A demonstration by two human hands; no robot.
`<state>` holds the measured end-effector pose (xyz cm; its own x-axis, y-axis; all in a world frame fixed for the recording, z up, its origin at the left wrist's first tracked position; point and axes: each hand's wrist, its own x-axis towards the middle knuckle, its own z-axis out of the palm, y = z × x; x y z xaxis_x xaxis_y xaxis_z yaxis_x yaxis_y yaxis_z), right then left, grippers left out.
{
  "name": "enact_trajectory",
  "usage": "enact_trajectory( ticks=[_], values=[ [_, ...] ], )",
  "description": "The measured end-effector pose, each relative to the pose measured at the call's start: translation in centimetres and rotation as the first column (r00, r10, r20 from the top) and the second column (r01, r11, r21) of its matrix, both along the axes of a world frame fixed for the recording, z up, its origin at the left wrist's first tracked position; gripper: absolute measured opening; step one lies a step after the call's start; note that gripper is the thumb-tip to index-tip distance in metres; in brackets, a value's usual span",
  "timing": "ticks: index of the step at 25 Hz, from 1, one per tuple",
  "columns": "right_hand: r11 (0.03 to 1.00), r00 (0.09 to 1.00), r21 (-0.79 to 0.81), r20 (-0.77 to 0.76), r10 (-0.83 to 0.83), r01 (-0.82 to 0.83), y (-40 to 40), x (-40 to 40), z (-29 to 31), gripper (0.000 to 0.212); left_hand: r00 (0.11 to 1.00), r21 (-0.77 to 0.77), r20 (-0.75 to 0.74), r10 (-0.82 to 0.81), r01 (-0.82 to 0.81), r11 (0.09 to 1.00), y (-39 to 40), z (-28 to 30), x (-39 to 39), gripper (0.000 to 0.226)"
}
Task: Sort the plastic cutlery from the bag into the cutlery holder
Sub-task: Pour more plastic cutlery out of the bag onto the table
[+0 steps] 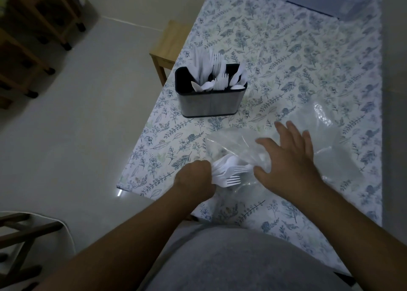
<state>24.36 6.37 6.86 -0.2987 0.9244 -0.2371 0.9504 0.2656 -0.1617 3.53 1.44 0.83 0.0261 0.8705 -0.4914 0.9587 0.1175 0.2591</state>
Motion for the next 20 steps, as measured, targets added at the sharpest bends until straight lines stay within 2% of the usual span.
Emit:
enact_trajectory(
  ticks=[2,4,8,16,20],
  values=[
    [0.993,0.991,-0.035,-0.086,0.106,-0.109,-1.1,-2.3,0.7,0.083,0.998,-0.001,0.027,0.049,-0.049,0.999,-0.2,-0.1,0.0,0.032],
    [0.969,0.974,-0.168,-0.166,0.152,-0.18,-2.2,-4.6,-0.1,0.089,0.995,0.011,0.049,0.083,-0.084,0.996,-0.4,-0.2,0.2,0.03],
    [0.945,0.983,-0.279,-0.123,0.14,-0.169,-1.3,-3.9,-2.9,0.089,0.99,-0.005,0.071,0.121,-0.121,0.993,-1.8,-0.5,-0.9,0.031],
    [0.948,0.992,-0.294,-0.017,0.122,-0.122,0.9,-1.3,-5.6,0.085,0.954,-0.049,0.118,0.276,-0.272,0.961,-6.2,-1.7,-5.7,0.03],
    [0.95,0.992,-0.286,0.0,0.128,-0.123,0.8,-0.8,-6.8,0.082,0.891,-0.048,0.283,0.354,-0.356,0.933,-6.8,-0.8,-6.1,0.017]
  ],
)
